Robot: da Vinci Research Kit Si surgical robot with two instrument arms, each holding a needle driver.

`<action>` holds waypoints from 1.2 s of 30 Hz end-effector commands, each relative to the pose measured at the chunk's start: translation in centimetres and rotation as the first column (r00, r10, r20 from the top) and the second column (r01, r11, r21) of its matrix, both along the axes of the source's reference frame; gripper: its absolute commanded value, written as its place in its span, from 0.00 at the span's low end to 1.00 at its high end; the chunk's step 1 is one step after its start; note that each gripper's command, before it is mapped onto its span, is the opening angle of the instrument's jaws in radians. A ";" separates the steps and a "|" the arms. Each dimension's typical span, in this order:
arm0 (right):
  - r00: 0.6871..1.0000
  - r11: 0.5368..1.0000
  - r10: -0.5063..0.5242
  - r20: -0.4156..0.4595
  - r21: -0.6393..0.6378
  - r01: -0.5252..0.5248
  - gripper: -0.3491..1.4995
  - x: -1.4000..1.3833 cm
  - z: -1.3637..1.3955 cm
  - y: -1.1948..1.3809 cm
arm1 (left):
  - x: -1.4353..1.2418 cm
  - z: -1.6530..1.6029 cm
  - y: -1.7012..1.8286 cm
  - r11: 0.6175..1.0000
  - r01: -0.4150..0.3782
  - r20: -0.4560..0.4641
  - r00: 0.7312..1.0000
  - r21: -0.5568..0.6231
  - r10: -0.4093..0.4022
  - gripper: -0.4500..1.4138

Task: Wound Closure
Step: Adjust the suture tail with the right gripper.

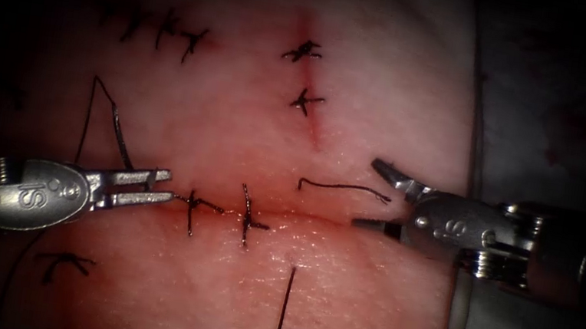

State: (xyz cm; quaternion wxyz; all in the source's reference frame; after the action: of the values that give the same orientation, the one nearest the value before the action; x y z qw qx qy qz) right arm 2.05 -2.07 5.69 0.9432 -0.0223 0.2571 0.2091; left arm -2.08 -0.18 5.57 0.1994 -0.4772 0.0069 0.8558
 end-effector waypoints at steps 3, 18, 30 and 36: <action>1.000 0.999 -0.022 0.019 0.043 0.022 0.00 0.13 0.10 -0.01 | -0.03 0.05 0.00 1.000 -0.001 0.002 1.000 -0.001 0.001 0.00; 0.999 0.999 0.036 0.014 0.004 -0.036 0.00 0.31 -0.09 0.33 | 0.00 0.04 -0.01 1.000 -0.008 0.000 1.000 0.002 0.008 0.00; 0.997 0.996 -0.073 0.026 -0.058 0.074 0.00 0.52 0.04 0.72 | -0.01 0.06 -0.03 1.000 -0.021 -0.009 1.000 0.008 0.022 0.00; 0.995 0.993 -0.098 0.033 -0.071 0.100 0.00 0.58 0.03 0.82 | 0.00 0.10 -0.01 1.000 -0.024 -0.009 1.000 0.008 0.024 0.00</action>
State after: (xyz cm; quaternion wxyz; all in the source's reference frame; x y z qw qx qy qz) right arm 2.54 -1.28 5.68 0.9561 -0.0466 0.2486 0.1482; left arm -2.03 -0.21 5.63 0.1914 -0.4714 -0.0017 0.8609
